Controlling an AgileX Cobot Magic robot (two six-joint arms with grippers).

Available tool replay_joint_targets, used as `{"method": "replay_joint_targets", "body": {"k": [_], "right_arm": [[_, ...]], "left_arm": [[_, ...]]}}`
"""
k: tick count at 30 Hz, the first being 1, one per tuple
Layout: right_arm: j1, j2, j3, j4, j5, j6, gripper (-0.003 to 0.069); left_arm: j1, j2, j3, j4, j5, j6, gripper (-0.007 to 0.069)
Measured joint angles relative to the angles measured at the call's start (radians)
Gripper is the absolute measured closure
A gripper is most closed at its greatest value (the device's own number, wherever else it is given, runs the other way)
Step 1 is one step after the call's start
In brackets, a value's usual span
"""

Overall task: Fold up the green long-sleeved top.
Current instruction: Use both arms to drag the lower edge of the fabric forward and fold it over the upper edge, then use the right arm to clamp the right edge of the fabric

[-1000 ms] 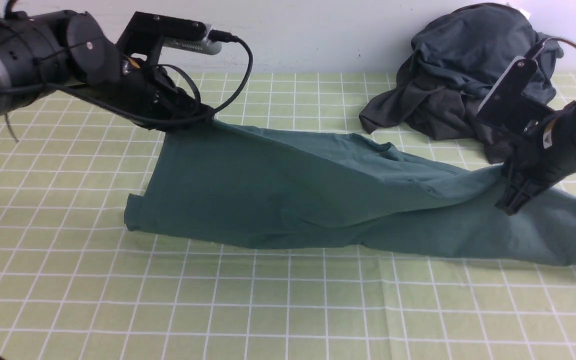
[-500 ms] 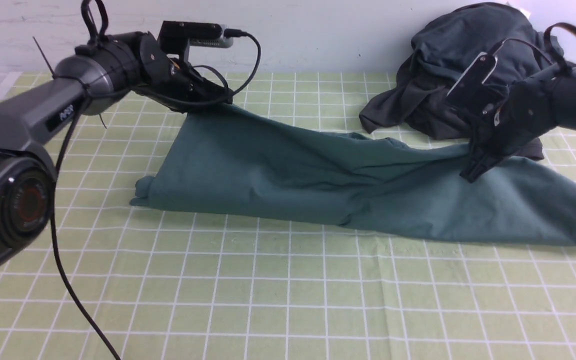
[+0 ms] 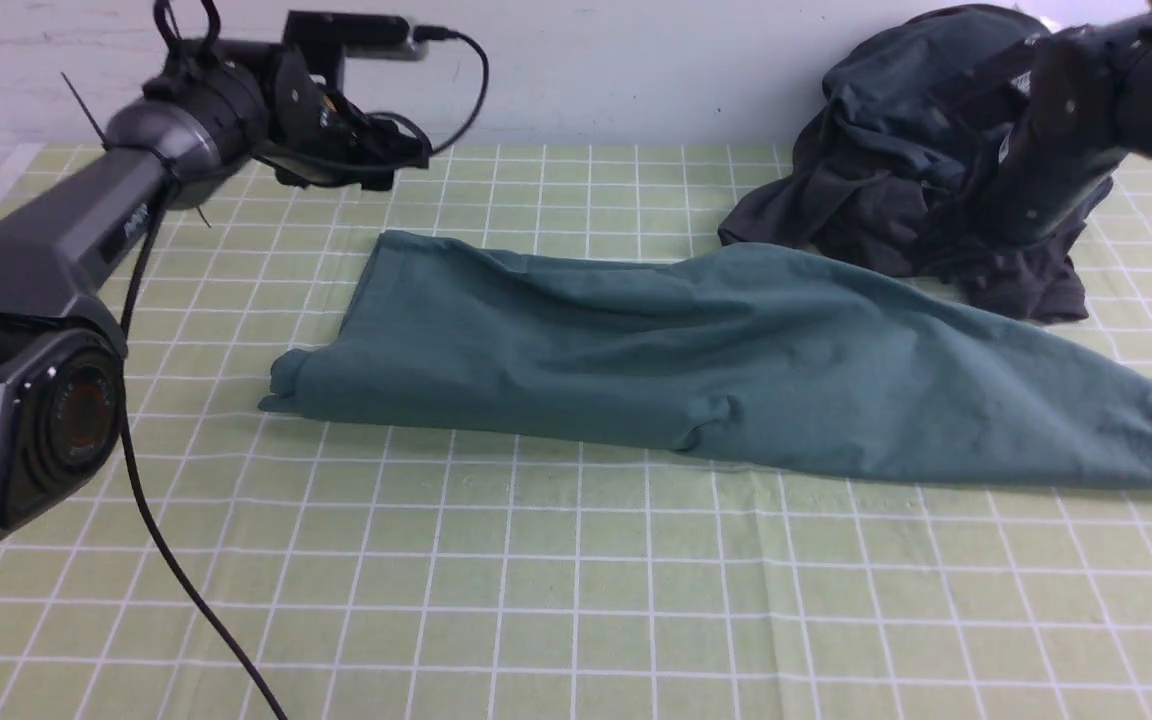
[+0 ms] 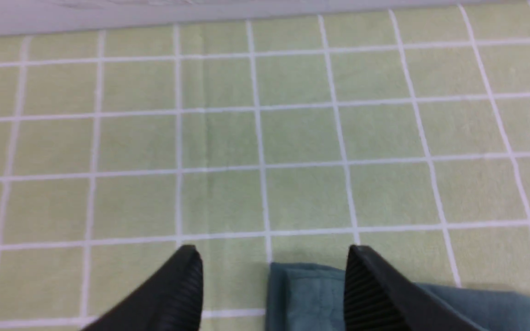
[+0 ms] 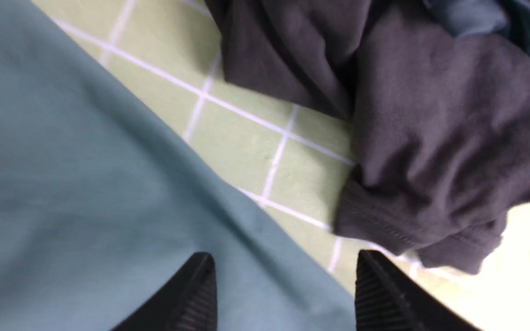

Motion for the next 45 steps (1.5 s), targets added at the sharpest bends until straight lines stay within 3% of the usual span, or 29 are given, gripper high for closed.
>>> {"method": "replay_joint_targets", "body": {"k": [3, 6, 9, 11, 13, 14, 15, 18, 21, 25, 30, 32, 34, 35, 37, 40, 45], "right_arm": [[0.006, -0.010, -0.022, 0.152, 0.022, -0.047, 0.0326], [0.018, 0.005, -0.027, 0.332, 0.022, -0.159, 0.0431], [0.041, 0.076, -0.028, 0.586, -0.006, -0.383, 0.0598], [0.056, 0.140, -0.028, 0.720, -0.047, -0.527, 0.0648], [0.073, 0.199, -0.028, 0.824, -0.112, -0.676, 0.0663], [0.073, 0.206, -0.028, 0.835, -0.121, -0.676, 0.0664], [0.090, 0.262, -0.028, 0.919, -0.224, -0.813, 0.0669], [0.101, 0.321, -0.029, 1.021, -0.446, -0.918, 0.0670], [0.092, 0.340, -0.030, 1.088, -0.664, -0.917, 0.0662], [0.072, 0.317, -0.028, 1.151, -0.713, -0.893, 0.0627], [0.068, 0.216, -0.028, 1.083, -0.528, -0.869, 0.0590], [0.066, 0.136, -0.028, 0.998, -0.380, -0.786, 0.0579], [0.057, 0.066, -0.028, 0.902, -0.200, -0.621, 0.0575], [0.057, 0.060, -0.028, 0.891, -0.200, -0.621, 0.0575], [0.045, 0.006, -0.029, 0.728, 0.003, -0.435, 0.0574], [0.041, -0.007, -0.008, 0.530, 0.190, -0.285, 0.0574], [0.010, -0.006, 0.151, 0.232, 0.264, -0.116, 0.0574]], "left_arm": [[0.004, -0.048, -0.002, 0.009, 0.083, -0.025, 0.0225], [0.003, -0.071, -0.008, -0.033, 0.173, -0.010, 0.0273], [-0.006, -0.064, -0.009, -0.154, 0.307, 0.102, 0.0377], [-0.017, -0.044, -0.009, -0.257, 0.377, 0.200, 0.0453], [-0.027, -0.017, -0.009, -0.333, 0.415, 0.272, 0.0515], [-0.028, -0.014, -0.009, -0.339, 0.418, 0.278, 0.0521], [-0.036, 0.013, -0.009, -0.378, 0.433, 0.314, 0.0560], [-0.041, 0.050, -0.008, -0.400, 0.435, 0.345, 0.0609], [-0.041, 0.068, -0.008, -0.394, 0.435, 0.351, 0.0619], [-0.041, 0.070, -0.008, -0.343, 0.436, 0.352, 0.0619], [-0.034, 0.070, -0.008, -0.259, 0.529, 0.352, 0.0619], [-0.022, 0.069, -0.008, -0.220, 0.566, 0.352, 0.0619], [-0.010, 0.054, -0.002, -0.206, 0.575, 0.352, 0.0619], [-0.008, 0.051, -0.001, -0.206, 0.576, 0.352, 0.0619], [0.004, 0.020, 0.004, -0.202, 0.584, 0.352, 0.0619], [0.010, -0.016, 0.019, -0.196, 0.585, 0.352, 0.0619], [0.023, -0.072, 0.109, -0.192, 0.586, 0.352, 0.0619]]}}
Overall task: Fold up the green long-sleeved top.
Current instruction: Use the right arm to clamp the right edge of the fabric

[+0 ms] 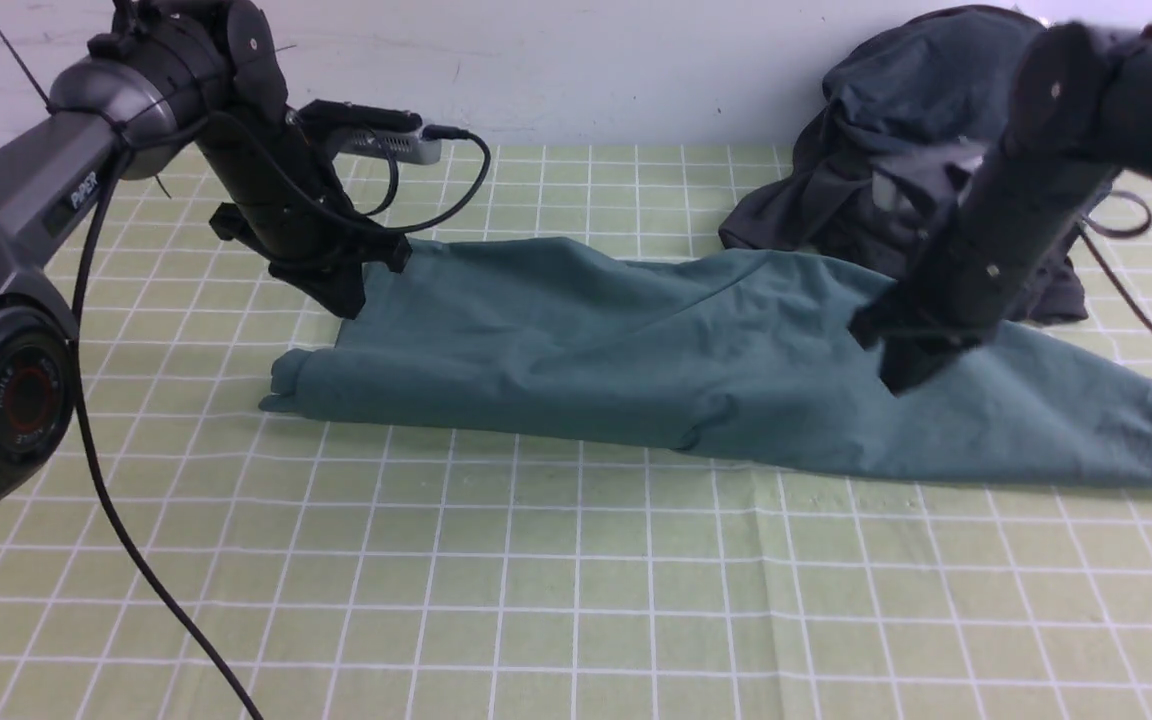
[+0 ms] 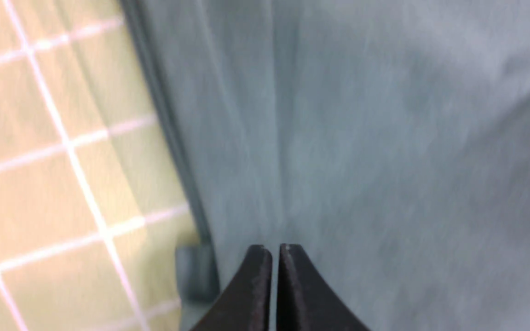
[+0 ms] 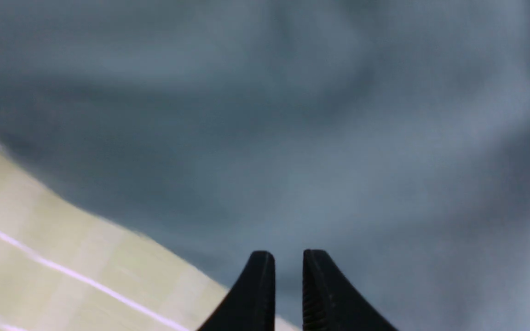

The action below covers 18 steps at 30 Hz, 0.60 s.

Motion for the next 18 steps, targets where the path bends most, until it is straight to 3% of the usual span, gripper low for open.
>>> {"method": "replay_joint_targets", "body": {"k": [5, 9, 18], "right_arm": [[-0.073, 0.000, 0.157, -0.249, -0.074, 0.175, 0.0574], [-0.126, -0.003, 0.178, -0.367, -0.135, 0.300, 0.0574], [-0.182, -0.205, 0.186, -0.353, -0.151, 0.321, 0.0574]], "left_arm": [[0.035, -0.010, 0.140, -0.009, -0.001, 0.000, 0.0619], [0.070, -0.017, 0.194, -0.038, -0.022, -0.004, 0.0619], [0.175, -0.178, 0.214, -0.047, -0.026, -0.004, 0.0619]]}}
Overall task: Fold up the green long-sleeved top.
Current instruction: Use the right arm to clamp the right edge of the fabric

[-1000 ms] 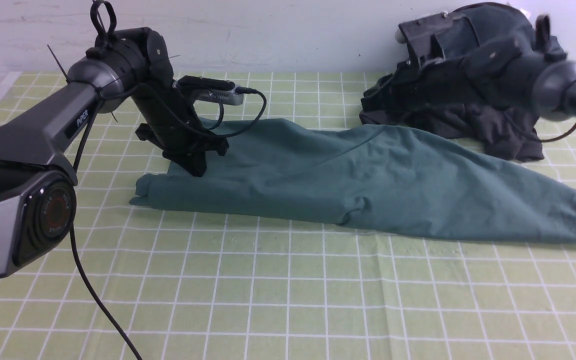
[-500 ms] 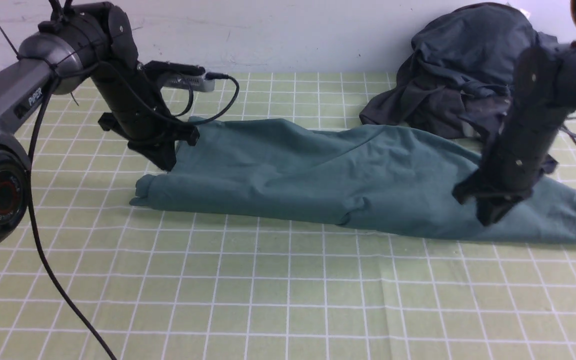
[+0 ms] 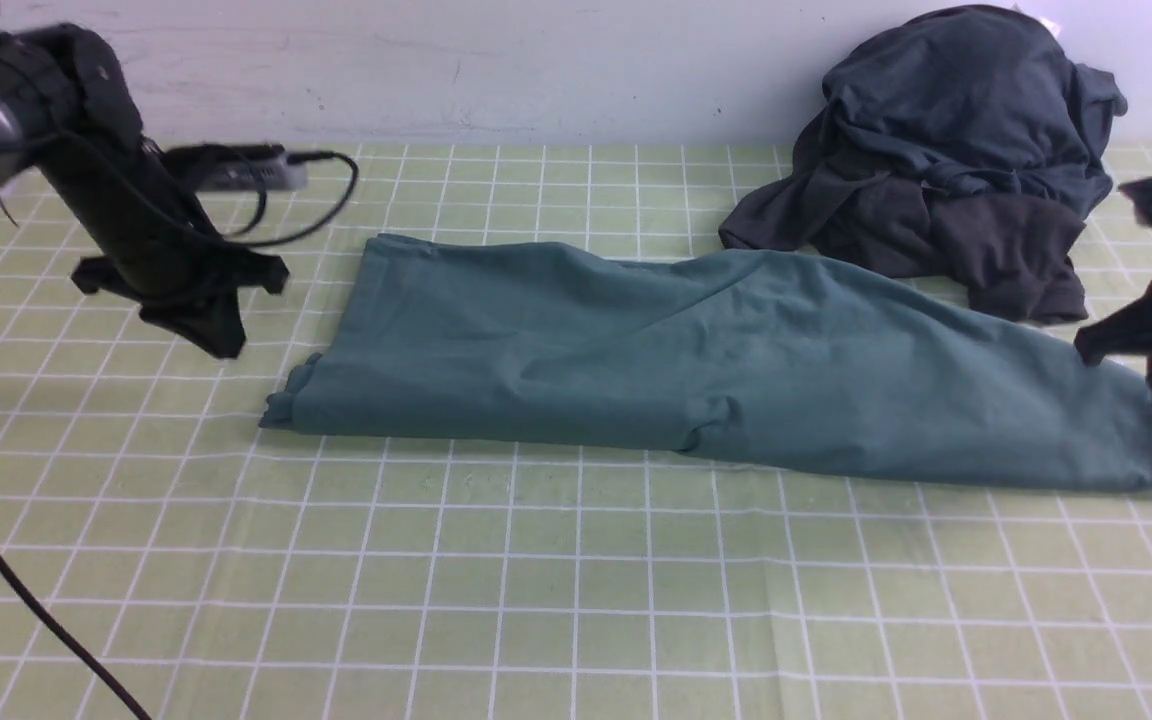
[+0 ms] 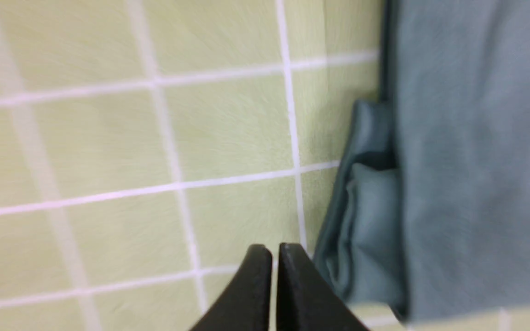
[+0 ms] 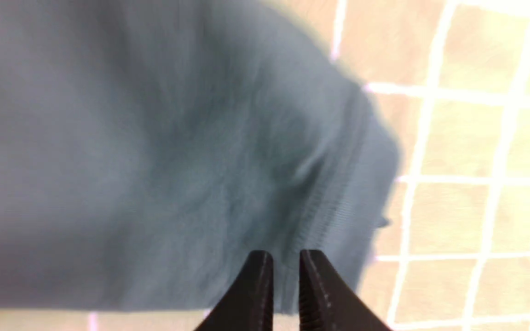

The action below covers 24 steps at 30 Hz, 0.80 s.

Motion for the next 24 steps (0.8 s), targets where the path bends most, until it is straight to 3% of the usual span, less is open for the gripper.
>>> {"method": "replay_joint_targets", "body": {"k": [7, 15, 24], "right_arm": [[-0.040, -0.177, 0.005, 0.095, 0.003, -0.010, 0.0530], [-0.183, -0.112, 0.116, 0.231, -0.109, -0.003, 0.0378], [-0.200, 0.104, 0.100, 0.260, -0.164, -0.003, 0.0309]], "left_arm": [[0.063, -0.350, 0.039, -0.118, 0.019, 0.070, 0.0619], [0.069, -0.826, 0.430, -0.306, -0.086, 0.219, 0.0619], [0.069, -1.062, 0.750, -0.305, -0.138, 0.232, 0.0619]]}}
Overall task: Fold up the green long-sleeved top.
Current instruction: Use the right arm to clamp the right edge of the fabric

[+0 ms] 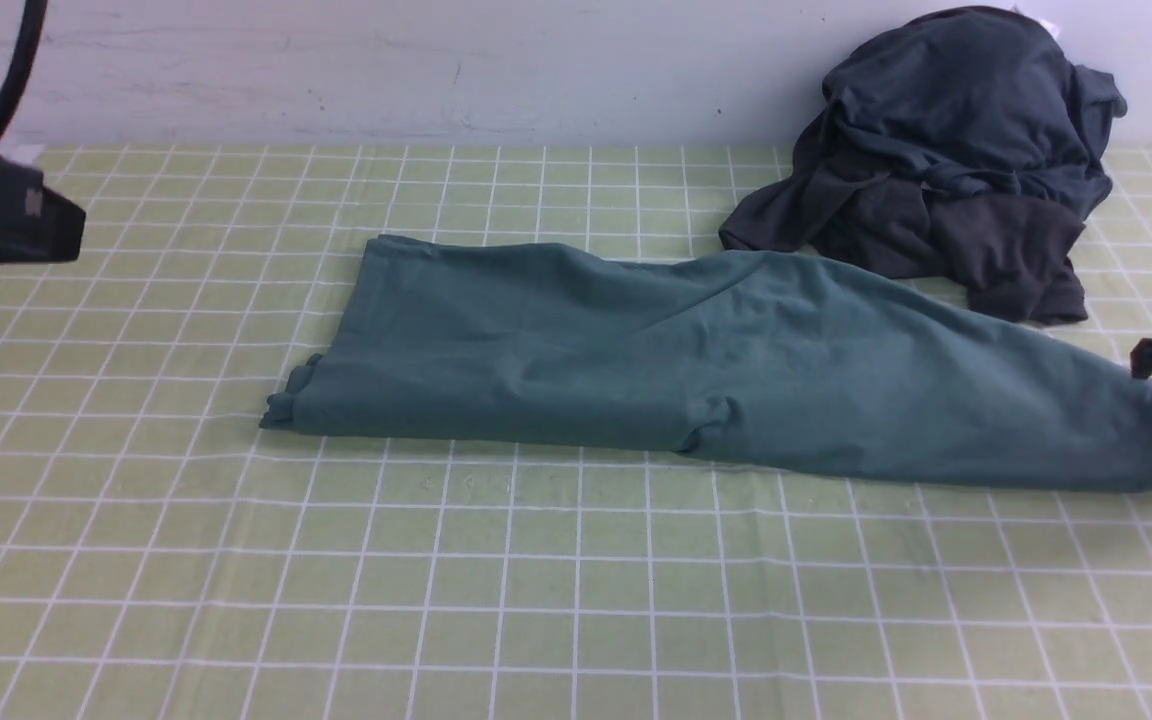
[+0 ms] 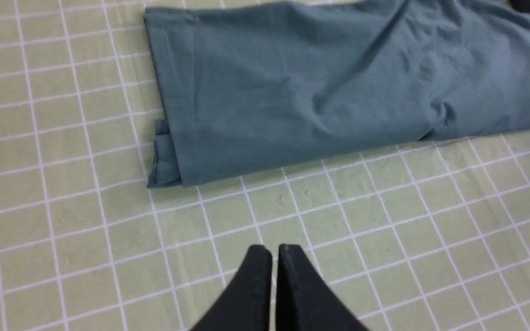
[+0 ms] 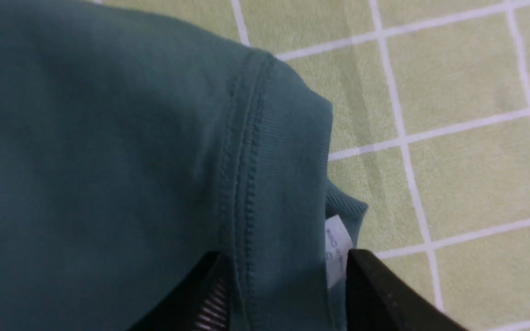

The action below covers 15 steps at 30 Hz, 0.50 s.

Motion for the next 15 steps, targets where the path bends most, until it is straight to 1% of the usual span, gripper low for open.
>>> {"method": "replay_joint_targets", "body": {"k": [2, 5, 7, 10, 12, 13, 15], "right_arm": [[0.000, 0.048, -0.006, 0.000, -0.006, 0.005, 0.0270], [0.000, 0.062, -0.012, -0.007, -0.007, 0.022, 0.0236], [0.000, 0.066, -0.015, -0.016, -0.004, 0.036, 0.0225], [0.000, 0.066, -0.015, -0.017, -0.003, 0.039, 0.0232], [0.000, 0.066, -0.015, 0.000, -0.003, 0.015, 0.0280], [0.000, 0.066, -0.015, 0.013, -0.003, -0.003, 0.0323], [0.000, 0.066, -0.015, 0.044, -0.003, -0.065, 0.0437]], "left_arm": [[0.000, -0.071, 0.061, 0.003, -0.043, 0.001, 0.0619], [0.000, -0.117, 0.099, 0.007, -0.062, 0.001, 0.0619], [0.000, -0.134, 0.114, 0.015, -0.063, 0.001, 0.0619], [0.000, -0.143, 0.132, 0.023, -0.063, 0.001, 0.0619], [0.000, -0.143, 0.147, 0.024, -0.070, 0.001, 0.0619], [0.000, -0.144, 0.154, 0.024, -0.075, 0.001, 0.0619], [0.000, -0.144, 0.170, 0.024, -0.096, 0.001, 0.0622]]}}
